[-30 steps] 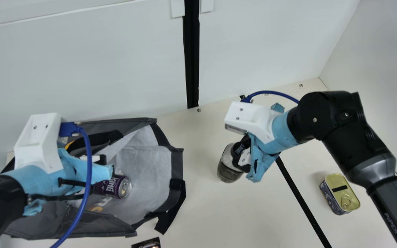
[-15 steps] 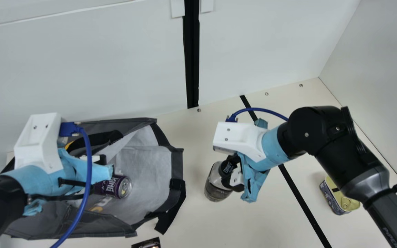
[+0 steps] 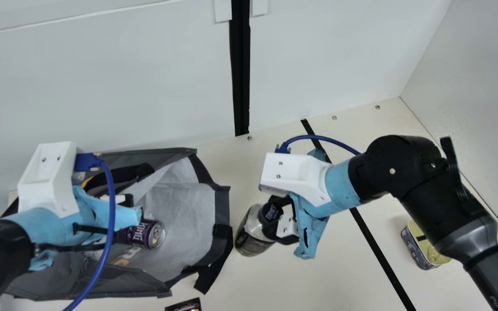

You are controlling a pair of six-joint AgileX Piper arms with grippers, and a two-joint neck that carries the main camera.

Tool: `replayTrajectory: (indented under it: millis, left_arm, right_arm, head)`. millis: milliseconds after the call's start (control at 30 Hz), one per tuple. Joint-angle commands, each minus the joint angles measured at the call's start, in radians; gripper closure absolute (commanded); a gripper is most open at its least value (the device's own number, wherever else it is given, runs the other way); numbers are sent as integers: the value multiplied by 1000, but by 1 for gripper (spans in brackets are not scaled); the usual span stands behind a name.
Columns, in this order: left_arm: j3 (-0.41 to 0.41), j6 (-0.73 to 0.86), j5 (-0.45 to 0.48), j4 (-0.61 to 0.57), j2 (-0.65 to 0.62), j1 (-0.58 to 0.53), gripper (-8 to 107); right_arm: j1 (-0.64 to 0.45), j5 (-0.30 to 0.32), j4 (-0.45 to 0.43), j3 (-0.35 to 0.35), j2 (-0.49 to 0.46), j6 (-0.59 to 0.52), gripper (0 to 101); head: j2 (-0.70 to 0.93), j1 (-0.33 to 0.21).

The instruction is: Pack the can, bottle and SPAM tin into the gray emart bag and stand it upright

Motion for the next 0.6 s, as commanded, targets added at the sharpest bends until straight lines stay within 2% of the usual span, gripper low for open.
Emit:
replayTrajectory:
  millis: [0, 567]
  left_arm:
    - [0, 0, 0, 0, 0, 0, 107]
    - [0, 0, 0, 0, 0, 0, 107]
  right_arm:
    - [4, -1, 29, -7, -5, -4, 101]
    - [59, -1, 169, -128, -15, 39, 101]
  head:
    - [-2, -23]
    - [-2, -23]
